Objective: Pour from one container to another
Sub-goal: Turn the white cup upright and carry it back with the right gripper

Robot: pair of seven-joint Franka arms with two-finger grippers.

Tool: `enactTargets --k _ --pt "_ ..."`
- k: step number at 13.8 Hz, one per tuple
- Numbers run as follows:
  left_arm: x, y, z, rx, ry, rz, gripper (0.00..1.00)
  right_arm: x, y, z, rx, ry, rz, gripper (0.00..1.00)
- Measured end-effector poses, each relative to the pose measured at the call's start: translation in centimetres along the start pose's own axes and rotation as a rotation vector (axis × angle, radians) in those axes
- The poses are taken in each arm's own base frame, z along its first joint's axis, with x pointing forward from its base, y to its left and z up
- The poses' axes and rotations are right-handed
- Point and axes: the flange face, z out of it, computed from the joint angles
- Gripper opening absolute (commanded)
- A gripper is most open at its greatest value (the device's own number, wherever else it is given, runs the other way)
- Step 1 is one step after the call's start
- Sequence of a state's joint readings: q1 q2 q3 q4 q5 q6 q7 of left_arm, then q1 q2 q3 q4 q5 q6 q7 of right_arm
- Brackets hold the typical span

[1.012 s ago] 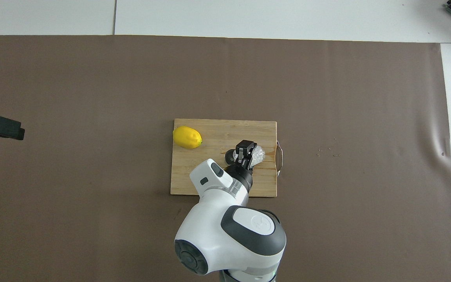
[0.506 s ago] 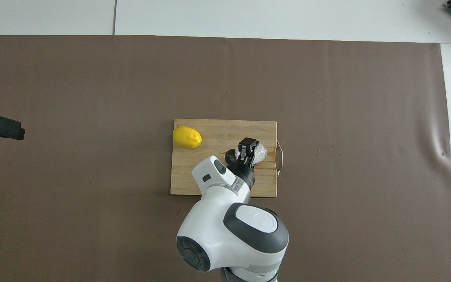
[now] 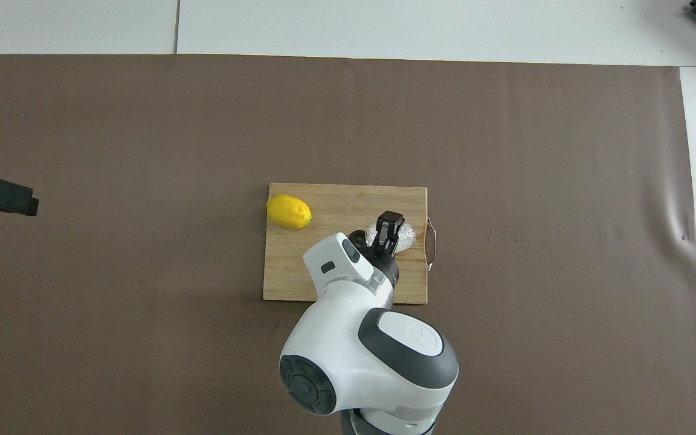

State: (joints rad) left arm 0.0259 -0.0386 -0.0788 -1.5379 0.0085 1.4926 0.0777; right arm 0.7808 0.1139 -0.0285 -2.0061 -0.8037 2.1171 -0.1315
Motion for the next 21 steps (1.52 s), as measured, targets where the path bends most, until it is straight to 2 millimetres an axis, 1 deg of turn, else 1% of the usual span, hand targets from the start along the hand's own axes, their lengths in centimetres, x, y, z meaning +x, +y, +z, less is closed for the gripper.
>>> enactTargets --k 3,7,10,17,19,21 --pt "0.0 0.0 0.0 0.000 0.000 0.000 1.00 0.0 0.4 -0.1 0.016 0.020 0.021 0.28" --pt "0.0 0.0 0.0 0.000 0.000 0.000 1.00 -0.8 1.5 0.1 0.094 0.034 0.081 0.28" --pt "0.0 0.0 0.0 0.000 0.000 0.000 1.00 -1.8 2.7 0.7 0.159 0.041 0.099 0.28" --pt "0.0 0.0 0.0 0.000 0.000 0.001 1.00 -5.5 6.8 2.2 0.260 0.089 0.131 0.28" --pt "0.0 0.1 0.1 0.000 -0.001 0.002 1.00 -6.9 8.0 3.1 0.308 0.115 0.141 0.28" --pt "0.1 0.4 0.2 0.000 -0.005 0.008 1.00 -8.9 9.5 4.7 0.362 0.139 0.136 0.28"
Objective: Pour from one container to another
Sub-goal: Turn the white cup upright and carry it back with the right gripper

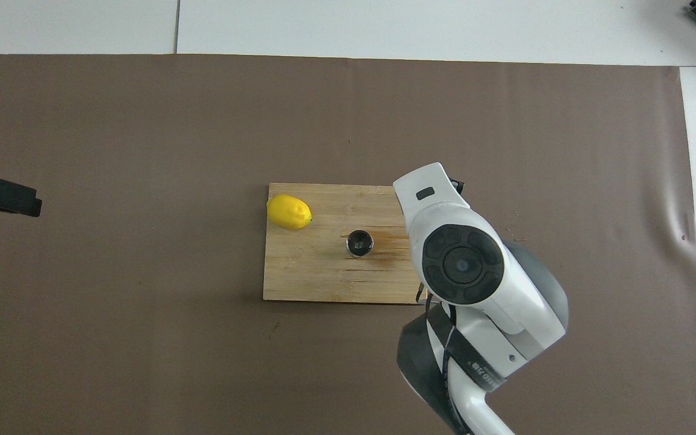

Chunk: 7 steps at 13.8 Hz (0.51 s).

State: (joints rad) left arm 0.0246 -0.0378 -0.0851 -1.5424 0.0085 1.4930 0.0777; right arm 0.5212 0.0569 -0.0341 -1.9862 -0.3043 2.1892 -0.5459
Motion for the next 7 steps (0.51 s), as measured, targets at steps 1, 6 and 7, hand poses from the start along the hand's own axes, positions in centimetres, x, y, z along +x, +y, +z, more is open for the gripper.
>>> enactTargets --k 1,6,7 --pt "0.0 0.2 0.1 0.000 -0.002 0.005 1.00 -1.1 1.1 0.4 0.022 0.009 -0.001 0.28" --pt "0.1 2.3 1.5 0.006 -0.033 0.043 1.00 -7.4 5.8 3.7 0.159 0.143 -0.020 0.28" --pt "0.2 2.6 1.6 0.007 -0.035 0.050 1.00 -9.0 6.7 4.6 0.189 0.170 -0.027 0.28"
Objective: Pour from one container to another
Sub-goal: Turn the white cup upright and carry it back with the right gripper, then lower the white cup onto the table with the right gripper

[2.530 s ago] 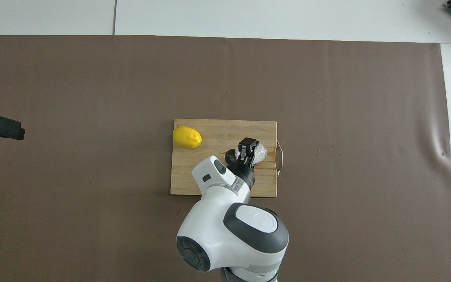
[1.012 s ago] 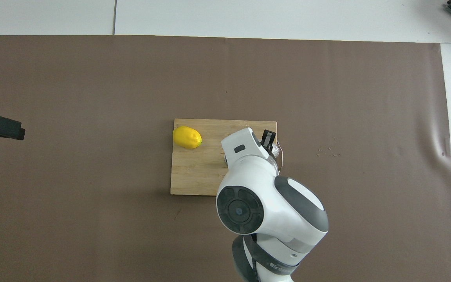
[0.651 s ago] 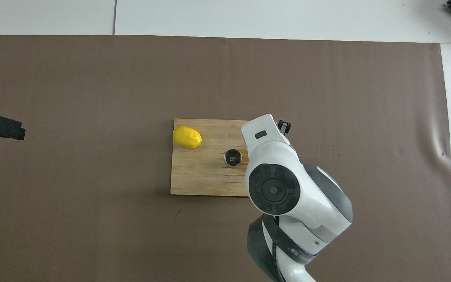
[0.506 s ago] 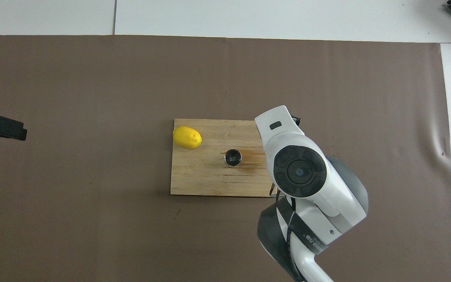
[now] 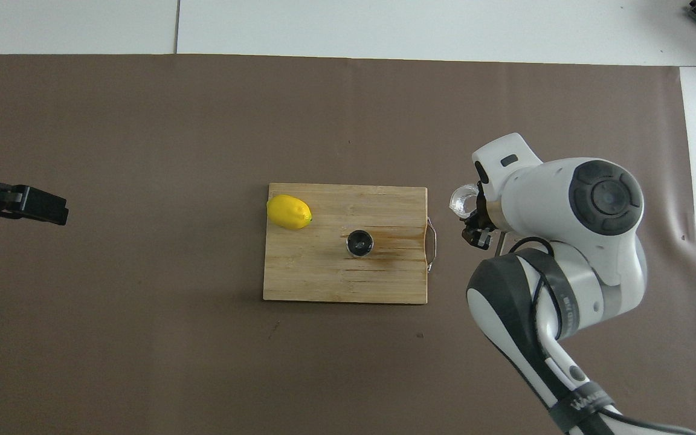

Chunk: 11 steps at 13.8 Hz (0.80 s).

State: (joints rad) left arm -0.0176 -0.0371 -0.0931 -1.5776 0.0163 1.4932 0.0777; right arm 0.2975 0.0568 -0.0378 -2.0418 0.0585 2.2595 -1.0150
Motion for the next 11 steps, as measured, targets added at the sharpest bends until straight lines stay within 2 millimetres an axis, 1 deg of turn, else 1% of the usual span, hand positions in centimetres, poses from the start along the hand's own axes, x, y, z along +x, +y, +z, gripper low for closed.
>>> enactTargets --k 3,6,7,9,11 --pt "0.2 0.1 -0.1 0.003 0.014 0.002 1.00 -4.8 1.9 1.3 0.052 0.078 -0.037 0.28" --pt "0.5 -0.2 -0.3 0.005 0.047 -0.003 1.00 -9.0 3.1 2.5 0.079 0.172 -0.058 0.28" --pt "0.6 -0.4 -0.4 0.004 0.056 -0.006 1.00 -10.1 3.2 2.9 0.088 0.204 -0.059 0.28" --pt "0.6 -0.5 -0.5 0.004 0.064 -0.009 1.00 -11.7 3.2 4.1 0.094 0.276 -0.064 0.28" --pt "0.7 -0.6 -0.5 0.003 0.069 -0.010 1.00 -12.9 2.6 5.8 0.097 0.351 -0.076 0.28"
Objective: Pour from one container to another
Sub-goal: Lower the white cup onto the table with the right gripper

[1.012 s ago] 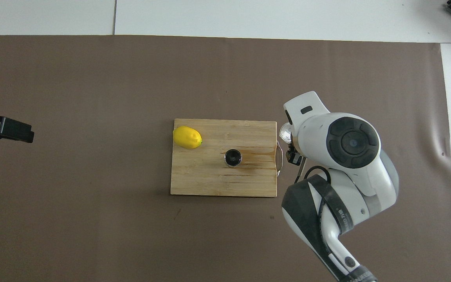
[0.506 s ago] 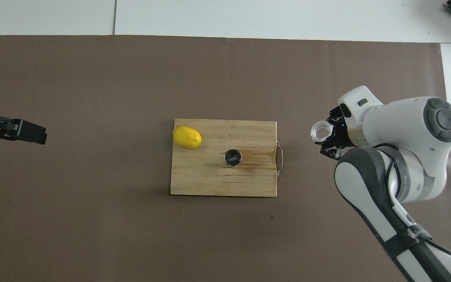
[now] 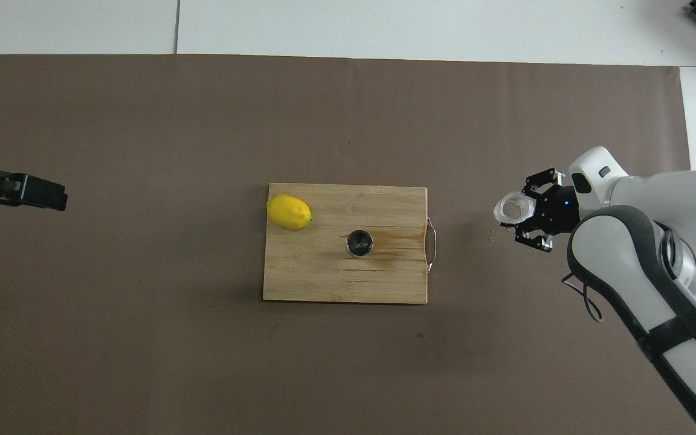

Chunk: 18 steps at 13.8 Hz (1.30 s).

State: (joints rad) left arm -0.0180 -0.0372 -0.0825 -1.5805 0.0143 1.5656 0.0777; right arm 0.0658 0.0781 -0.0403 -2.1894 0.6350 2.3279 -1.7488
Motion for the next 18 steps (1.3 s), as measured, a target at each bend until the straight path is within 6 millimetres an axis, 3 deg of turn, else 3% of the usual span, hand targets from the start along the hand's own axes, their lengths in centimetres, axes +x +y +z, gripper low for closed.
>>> enactTargets --k 11,13,14,15,16,18 --pt "0.1 -0.2 0.0 -0.005 0.006 -0.004 1.00 -7.0 -1.3 5.6 0.043 0.134 -0.046 0.30" --pt "0.1 -0.2 0.0 -0.005 0.006 -0.004 1.00 -7.4 -1.6 6.5 0.070 0.137 -0.043 0.48" --pt "0.1 -0.2 0.0 -0.005 0.006 -0.004 1.00 -7.4 -1.6 6.7 0.073 0.137 -0.042 0.76" --pt "0.1 -0.2 0.0 -0.005 0.006 -0.004 1.00 -7.4 -1.7 6.7 0.075 0.138 -0.043 0.91" --pt "0.1 -0.2 0.0 -0.005 0.006 -0.004 1.00 -7.4 -1.7 6.7 0.077 0.140 -0.043 1.00" --pt "0.1 -0.2 0.0 -0.005 0.006 -0.004 1.00 -7.3 -1.8 6.8 0.086 0.145 -0.044 1.00"
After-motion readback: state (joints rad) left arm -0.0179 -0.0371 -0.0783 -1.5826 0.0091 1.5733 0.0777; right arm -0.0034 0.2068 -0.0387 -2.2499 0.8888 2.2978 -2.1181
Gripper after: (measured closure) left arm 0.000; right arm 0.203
